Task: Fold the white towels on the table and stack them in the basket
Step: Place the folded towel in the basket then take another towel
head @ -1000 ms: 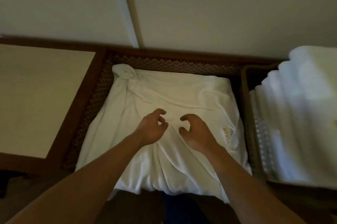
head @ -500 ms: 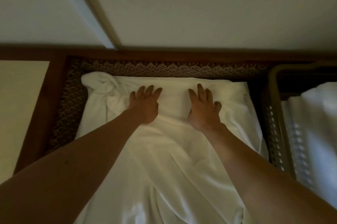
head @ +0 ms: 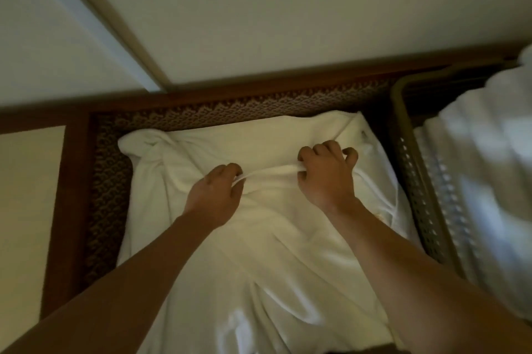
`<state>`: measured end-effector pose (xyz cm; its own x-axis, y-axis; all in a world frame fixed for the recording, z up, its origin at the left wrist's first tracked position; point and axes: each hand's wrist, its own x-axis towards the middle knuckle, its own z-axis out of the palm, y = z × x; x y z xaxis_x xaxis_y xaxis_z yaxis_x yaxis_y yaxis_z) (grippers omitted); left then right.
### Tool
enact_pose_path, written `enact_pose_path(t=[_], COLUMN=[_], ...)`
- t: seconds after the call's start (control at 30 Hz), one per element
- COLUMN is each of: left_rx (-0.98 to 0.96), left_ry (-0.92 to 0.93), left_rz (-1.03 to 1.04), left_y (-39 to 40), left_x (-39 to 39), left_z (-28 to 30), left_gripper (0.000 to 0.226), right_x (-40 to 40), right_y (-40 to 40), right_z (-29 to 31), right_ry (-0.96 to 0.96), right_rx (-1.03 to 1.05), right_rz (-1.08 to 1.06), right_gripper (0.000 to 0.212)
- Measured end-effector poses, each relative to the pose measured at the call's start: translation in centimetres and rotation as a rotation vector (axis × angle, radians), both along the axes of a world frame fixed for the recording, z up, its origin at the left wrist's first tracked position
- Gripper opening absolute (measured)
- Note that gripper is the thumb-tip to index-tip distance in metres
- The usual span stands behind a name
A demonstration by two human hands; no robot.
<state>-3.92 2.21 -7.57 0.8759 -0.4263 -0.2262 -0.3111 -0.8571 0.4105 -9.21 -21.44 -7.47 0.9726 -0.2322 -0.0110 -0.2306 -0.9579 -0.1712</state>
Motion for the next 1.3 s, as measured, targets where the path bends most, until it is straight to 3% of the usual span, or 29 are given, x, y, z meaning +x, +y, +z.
enact_pose_path(t=[0.1, 0.2, 0.3, 0.33, 0.53, 0.57, 0.63, 0.7, 0.83, 0.87, 0.93, 1.07, 1.3], left_rx=[-0.057, 0.102, 0.233, 0.223, -0.165, -0.223, -0.367, -0.451, -0.276, -0.200, -0.089, -0.401, -0.482], left_ry=[0.097, 0.347, 0.287, 0.269, 0.172, 0.184, 0.259, 0.353, 0.465, 0.531, 0.603, 0.698, 0.684], left_rz=[-0.093, -0.258, -0.358, -0.363, -0.310, -0.267, -0.134, -0.033, -0.041, 0.024, 0.259, 0.516, 0.874], left_y=[2.1, 5.1, 8.4, 9.7, 18.2, 19.8, 22.5, 25.1, 30.0, 31.1, 33.4, 39.4, 49.6], left_x=[-2.4, -4.7, -7.6, -8.9, -17.5, -18.8, -21.6, -24.1, -28.0, -28.9, -30.8, -35.0, -42.5], left_z=[1.7, 3.6, 5.3, 6.0, 11.7, 12.7, 14.7, 15.7, 16.5, 16.7, 16.9, 17.2, 17.6], left_gripper=[0.037, 0.056, 0.015, 0.019, 0.046, 0.042, 0.013, 0.027, 0.018, 0.017, 0.039, 0.023, 0.023], right_x=[-4.1, -9.4, -16.6, -19.2, -30.6, -32.0, -34.6, -37.4, -42.2, -43.1, -44.7, -45.4, -45.5], right_y=[0.8, 2.6, 5.7, 7.0, 16.8, 18.4, 21.0, 23.1, 25.9, 26.2, 26.7, 29.5, 39.3], right_z=[1.8, 3.3, 4.5, 4.8, 7.5, 8.3, 9.8, 10.8, 11.5, 11.3, 10.9, 10.9, 12.3], right_ry=[-0.060, -0.004, 0.044, 0.056, 0.014, 0.026, 0.107, 0.168, 0.266, 0.285, 0.297, 0.130, -0.029], right_rx=[0.020, 0.045, -0.020, -0.057, -0.083, -0.070, -0.020, 0.013, 0.029, 0.038, 0.096, 0.571, 0.935], right_rz=[0.036, 0.069, 0.074, 0.053, -0.126, -0.152, -0.207, -0.265, -0.329, -0.350, -0.411, -0.481, -0.377], right_gripper=[0.028, 0.030, 0.029, 0.028, 0.031, 0.031, 0.033, 0.031, 0.018, 0.015, 0.011, 0.021, 0.023])
